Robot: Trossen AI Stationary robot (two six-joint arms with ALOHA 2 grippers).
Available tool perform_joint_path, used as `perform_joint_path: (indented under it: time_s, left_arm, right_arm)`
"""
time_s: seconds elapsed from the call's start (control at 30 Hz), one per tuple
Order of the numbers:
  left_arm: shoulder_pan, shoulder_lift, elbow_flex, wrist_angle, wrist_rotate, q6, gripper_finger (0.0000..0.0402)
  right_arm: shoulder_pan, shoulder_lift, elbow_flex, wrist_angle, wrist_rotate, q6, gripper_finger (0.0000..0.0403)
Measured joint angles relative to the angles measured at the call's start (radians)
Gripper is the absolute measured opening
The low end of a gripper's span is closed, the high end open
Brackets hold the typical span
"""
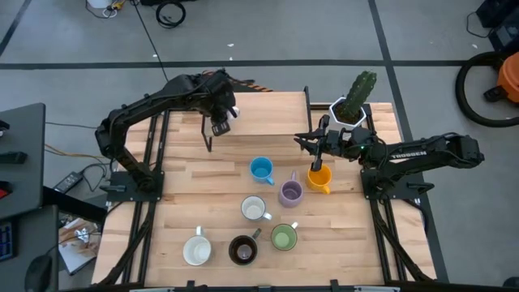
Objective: Place coffee mugs
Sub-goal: Put the left purple mug on the shelf
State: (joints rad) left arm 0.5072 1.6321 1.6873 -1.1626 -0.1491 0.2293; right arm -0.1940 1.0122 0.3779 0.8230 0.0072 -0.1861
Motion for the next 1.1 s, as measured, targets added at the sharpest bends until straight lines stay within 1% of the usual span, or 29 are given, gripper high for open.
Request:
perform_joint_path:
  time_s: [0.07, 0.23, 0.37, 0.5, 0.7, 0.93, 1.1]
  left_arm:
    - [-0.002, -0.001, 0.017, 0.031, -0.032, 0.014, 0.0149]
    - [-0.012, -0.002, 0.041, 0.108, -0.035, 0.012, 0.015]
    - [-0.021, -0.002, 0.041, 0.193, -0.033, -0.019, 0.015]
    - [-0.046, -0.003, 0.041, 0.209, -0.035, 0.015, 0.015]
    - [-0.059, -0.059, 0.041, 0.113, -0.034, 0.13, 0.0149]
    - [-0.047, -0.103, 0.042, -0.069, -0.025, 0.393, 0.0142]
    - [-0.025, -0.103, 0.042, -0.16, -0.053, 0.534, 0.0142]
  right_arm:
    - [0.0, 0.0, 0.0, 0.0, 0.0, 0.0, 0.0066]
    - [0.0, 0.0, 0.0, 0.0, 0.0, 0.0, 0.0066]
    - [0.0, 0.0, 0.0, 0.0, 0.0, 0.0, 0.0066]
    - [0.0, 0.0, 0.0, -0.002, 0.0, 0.0, 0.0066]
    - [0.0, 0.0, 0.0, -0.011, 0.0, 0.004, 0.0066]
    - [0.0, 0.0, 0.0, -0.018, 0.0, 0.011, 0.0066]
    - [0.0, 0.0, 0.0, -0.018, 0.0, 0.019, 0.0066]
